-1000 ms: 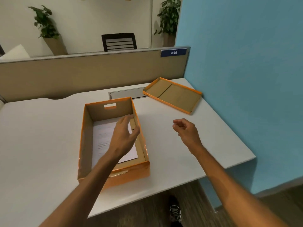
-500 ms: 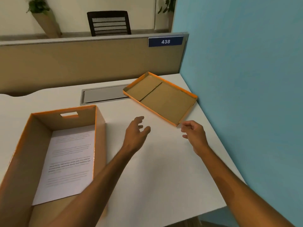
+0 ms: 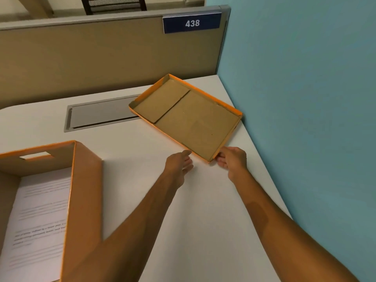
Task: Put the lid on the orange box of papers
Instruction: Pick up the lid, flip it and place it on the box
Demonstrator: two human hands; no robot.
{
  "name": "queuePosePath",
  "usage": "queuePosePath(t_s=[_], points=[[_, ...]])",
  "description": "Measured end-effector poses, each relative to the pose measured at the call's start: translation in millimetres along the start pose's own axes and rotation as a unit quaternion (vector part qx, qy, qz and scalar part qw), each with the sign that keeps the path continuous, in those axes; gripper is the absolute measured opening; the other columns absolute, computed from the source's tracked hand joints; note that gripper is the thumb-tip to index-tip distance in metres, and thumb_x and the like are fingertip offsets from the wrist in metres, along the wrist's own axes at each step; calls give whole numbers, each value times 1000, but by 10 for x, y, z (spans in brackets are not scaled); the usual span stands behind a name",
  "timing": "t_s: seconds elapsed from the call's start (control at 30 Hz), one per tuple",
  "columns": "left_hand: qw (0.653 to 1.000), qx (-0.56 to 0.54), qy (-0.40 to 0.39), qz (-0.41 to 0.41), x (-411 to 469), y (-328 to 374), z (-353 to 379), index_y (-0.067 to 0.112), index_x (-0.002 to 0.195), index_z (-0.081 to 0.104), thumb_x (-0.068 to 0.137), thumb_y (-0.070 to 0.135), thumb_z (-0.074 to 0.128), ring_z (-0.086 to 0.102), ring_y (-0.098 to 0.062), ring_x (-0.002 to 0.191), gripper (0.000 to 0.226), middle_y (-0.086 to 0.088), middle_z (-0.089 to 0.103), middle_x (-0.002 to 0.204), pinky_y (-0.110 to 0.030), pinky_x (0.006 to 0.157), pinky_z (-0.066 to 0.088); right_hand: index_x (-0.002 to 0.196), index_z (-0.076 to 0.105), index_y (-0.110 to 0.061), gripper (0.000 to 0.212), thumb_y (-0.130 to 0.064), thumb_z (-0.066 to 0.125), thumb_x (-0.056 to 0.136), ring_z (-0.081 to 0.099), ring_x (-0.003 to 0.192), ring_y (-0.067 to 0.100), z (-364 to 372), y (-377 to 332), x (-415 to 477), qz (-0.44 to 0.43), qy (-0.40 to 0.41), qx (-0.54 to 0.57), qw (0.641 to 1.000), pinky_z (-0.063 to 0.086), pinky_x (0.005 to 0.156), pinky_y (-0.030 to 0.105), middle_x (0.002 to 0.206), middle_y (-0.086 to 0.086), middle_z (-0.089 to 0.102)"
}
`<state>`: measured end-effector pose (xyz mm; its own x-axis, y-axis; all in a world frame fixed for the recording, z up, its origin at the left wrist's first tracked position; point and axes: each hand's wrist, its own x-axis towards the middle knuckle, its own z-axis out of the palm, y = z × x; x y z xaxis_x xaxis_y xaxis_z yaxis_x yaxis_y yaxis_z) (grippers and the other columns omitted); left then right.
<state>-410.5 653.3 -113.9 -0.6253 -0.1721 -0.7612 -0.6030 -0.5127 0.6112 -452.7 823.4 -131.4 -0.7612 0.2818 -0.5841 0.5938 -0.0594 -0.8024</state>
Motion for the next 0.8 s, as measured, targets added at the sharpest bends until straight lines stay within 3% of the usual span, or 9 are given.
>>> queuePosePath(t_s=[0.07,0.17,0.27,0.37,0.43,0.5,0.63,0.7,0.8], points=[[1000,-17,-7,-6,96,15,46,-1,113,60,87,13,69,65,-32,108,31,-21,62,118,-41,94,53,104,69,1,22,-12,70,86,74,81,34,72,-35,71,13,11,1,1000,61,68,39,95,24,74],[999,-16,-26,-16,180,23,86,3,98,64,88,13,67,68,-30,96,14,-19,68,108,-39,93,54,94,69,5,17,-8,71,83,62,67,31,139,-62,128,25,24,-13,999,51,53,31,87,28,72],[1000,-7,-22,-16,253,41,92,3,95,64,87,13,67,69,-28,87,13,-18,68,102,-38,85,56,87,68,5,9,-1,68,80,57,66,30,153,-103,136,32,9,-30,999,40,42,24,82,29,68],[999,-6,-32,-9,271,73,62,7,99,63,88,13,65,70,-27,86,13,-16,66,100,-41,83,58,82,65,1,6,-1,68,77,54,67,31,139,-184,88,29,-10,-30,999,35,45,29,80,31,65],[997,-28,-67,-2,253,109,17,9,103,64,88,13,66,74,-26,85,16,-14,72,98,-42,83,59,82,65,1,9,-2,69,75,65,65,37,127,-252,28,17,-22,-25,999,36,49,31,84,37,68],[990,-87,-108,0,224,150,-35,7,107,64,85,10,71,75,-25,89,23,-13,77,98,-41,83,59,83,64,0,10,-3,70,75,75,68,37,114,-330,-52,5,-42,-24,999,40,52,31,85,31,74],[978,-155,-137,12,165,231,-63,3,109,62,81,3,74,73,-30,98,30,-16,76,104,-43,81,59,88,69,-1,11,-11,69,82,75,65,23,77,-435,-161,-20,-59,-74,995,54,63,34,83,15,77],[981,-141,-130,28,118,287,-38,3,111,61,81,2,73,74,-30,96,33,-15,76,103,-41,76,60,100,69,-7,19,-18,68,85,71,74,18,33,-427,-228,-102,-5,-173,980,57,70,37,93,8,74],[986,-115,-113,51,40,375,-19,3,113,60,79,4,75,74,-30,93,37,-15,77,100,-40,73,60,117,63,-13,37,-24,74,84,60,105,21,-46,-332,-403,-333,38,-299,893,52,85,37,116,7,64]])
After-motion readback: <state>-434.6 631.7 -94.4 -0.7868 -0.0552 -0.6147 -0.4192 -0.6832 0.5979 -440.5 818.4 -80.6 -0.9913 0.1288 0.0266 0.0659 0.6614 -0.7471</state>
